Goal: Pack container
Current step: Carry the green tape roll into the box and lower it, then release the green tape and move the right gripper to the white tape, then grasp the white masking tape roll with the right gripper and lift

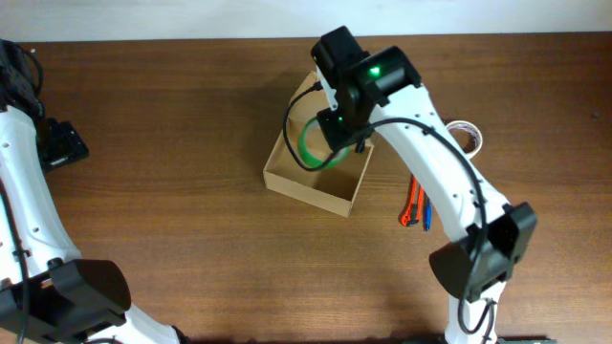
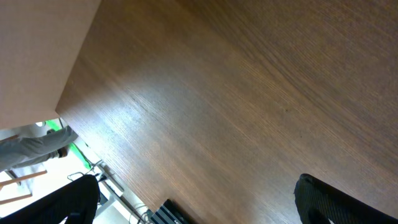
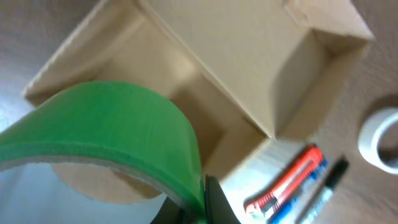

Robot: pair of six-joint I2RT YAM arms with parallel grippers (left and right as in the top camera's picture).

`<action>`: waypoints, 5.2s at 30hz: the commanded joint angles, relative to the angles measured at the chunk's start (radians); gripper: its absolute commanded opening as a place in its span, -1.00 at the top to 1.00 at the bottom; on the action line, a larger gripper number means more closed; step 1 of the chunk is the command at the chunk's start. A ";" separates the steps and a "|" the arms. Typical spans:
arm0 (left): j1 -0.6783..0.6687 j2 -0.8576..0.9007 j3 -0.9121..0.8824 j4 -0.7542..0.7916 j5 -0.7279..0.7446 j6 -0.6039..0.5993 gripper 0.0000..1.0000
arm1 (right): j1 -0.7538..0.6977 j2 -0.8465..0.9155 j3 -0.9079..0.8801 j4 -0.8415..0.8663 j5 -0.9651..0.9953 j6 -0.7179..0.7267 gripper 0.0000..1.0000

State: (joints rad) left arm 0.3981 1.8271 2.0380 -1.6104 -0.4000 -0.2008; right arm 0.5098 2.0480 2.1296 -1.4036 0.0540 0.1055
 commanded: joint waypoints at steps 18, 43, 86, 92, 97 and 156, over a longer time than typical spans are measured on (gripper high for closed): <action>0.005 0.011 -0.003 0.002 0.001 0.012 -1.00 | 0.008 0.199 -0.005 0.151 -0.058 0.003 0.92; 0.005 0.011 -0.003 0.002 0.001 0.012 -1.00 | 0.009 0.345 -0.021 0.204 -0.072 0.006 0.92; 0.005 0.011 -0.003 0.002 0.001 0.012 -1.00 | -0.731 -0.551 -0.136 0.039 0.106 0.114 -0.59; 0.005 0.011 -0.003 0.002 0.001 0.012 -1.00 | -0.786 -0.272 -0.196 0.030 0.059 0.174 -0.59; 0.005 0.011 -0.003 0.002 0.001 0.012 -1.00 | -0.785 -0.069 -0.196 0.032 -0.034 0.207 -0.59; 0.005 0.011 -0.003 0.002 0.001 0.012 -1.00 | -0.783 0.330 -0.189 0.181 -0.140 0.258 0.92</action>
State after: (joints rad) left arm 0.3988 1.8271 2.0380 -1.6104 -0.4000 -0.2008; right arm -0.2718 2.3726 1.9278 -1.2049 -0.0517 0.4118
